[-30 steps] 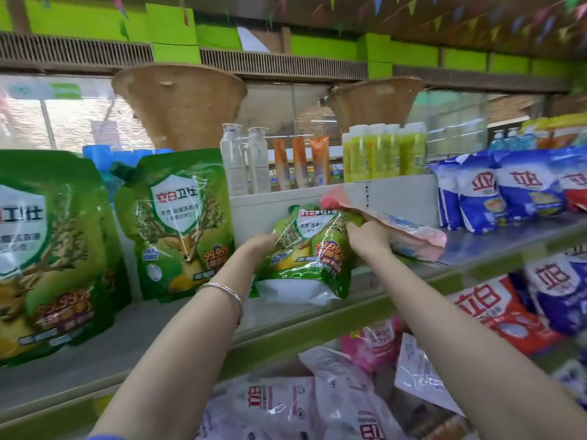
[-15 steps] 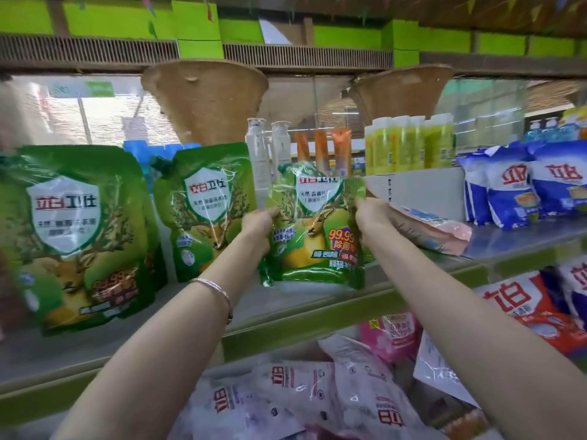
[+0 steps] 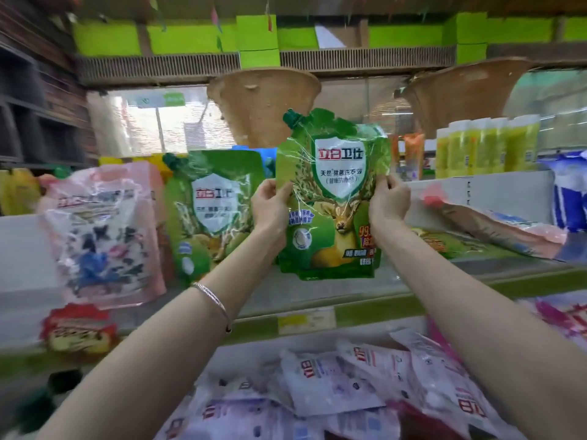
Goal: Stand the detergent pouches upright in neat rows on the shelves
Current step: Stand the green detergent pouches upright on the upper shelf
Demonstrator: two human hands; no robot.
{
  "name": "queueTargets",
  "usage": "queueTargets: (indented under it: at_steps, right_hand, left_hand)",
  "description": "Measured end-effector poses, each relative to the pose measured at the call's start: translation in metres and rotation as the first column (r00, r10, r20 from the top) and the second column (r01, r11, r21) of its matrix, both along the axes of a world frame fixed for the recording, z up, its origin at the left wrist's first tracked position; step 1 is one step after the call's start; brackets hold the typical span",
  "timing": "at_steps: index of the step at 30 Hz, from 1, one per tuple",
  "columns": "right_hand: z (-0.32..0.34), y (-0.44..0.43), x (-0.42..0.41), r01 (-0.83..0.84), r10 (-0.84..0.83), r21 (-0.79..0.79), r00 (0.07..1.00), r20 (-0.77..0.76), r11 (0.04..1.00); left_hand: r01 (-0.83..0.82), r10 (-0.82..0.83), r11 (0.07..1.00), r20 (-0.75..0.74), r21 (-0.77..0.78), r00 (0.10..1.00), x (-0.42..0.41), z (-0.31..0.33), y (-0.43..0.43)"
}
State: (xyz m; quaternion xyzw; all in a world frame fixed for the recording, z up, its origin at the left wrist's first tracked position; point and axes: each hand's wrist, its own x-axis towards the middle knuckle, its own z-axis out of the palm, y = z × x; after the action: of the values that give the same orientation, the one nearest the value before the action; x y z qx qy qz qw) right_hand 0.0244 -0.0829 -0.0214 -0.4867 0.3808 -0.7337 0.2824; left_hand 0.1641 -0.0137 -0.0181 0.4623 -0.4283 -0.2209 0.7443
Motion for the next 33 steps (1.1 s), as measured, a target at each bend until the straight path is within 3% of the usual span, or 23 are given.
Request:
queueTargets:
  at_steps: [10,14,17,19,21,24,33]
  right_hand:
    - [-0.009,0.015,0.073,-0.082,0.084,0.028,0.994,-0.067,0.996]
    - [-0.008,0.003,0.065,0.027,-0.005,0.131,0.986,-0.164,0.991]
    - [-0.007,-0.013,0.046,0.135,-0.077,0.176,0.951,-0.301,0.975]
    - [-0.006,-0.022,0.031,0.173,-0.099,0.171,0.924,-0.370,0.970]
    - [-0.004,-0.033,0.019,0.138,-0.076,0.152,0.932,-0.355,0.979]
    - [-0.005,-0.044,0.010,0.094,-0.035,0.155,0.938,-0.345,0.983]
    - [-0.017,-0.074,0.022,-0.018,0.067,0.143,0.937,-0.343,0.990]
  left_hand:
    - [-0.051,0.056,0.997,-0.085,0.063,0.995,0.072,-0.011,0.037]
    - [-0.059,0.055,0.992,0.038,0.109,0.998,0.068,-0.009,0.032]
    - [-0.140,0.104,0.977,0.216,0.159,0.971,0.062,-0.010,0.017]
    - [-0.303,0.208,0.938,0.426,0.167,0.880,0.060,-0.014,0.004]
    - [-0.490,0.335,0.865,0.609,0.104,0.719,0.055,-0.018,-0.009]
    - [-0.678,0.463,0.735,0.743,-0.018,0.483,0.043,-0.019,-0.020]
    - [-0.794,0.622,0.593,0.702,-0.136,0.345,0.048,-0.028,-0.036]
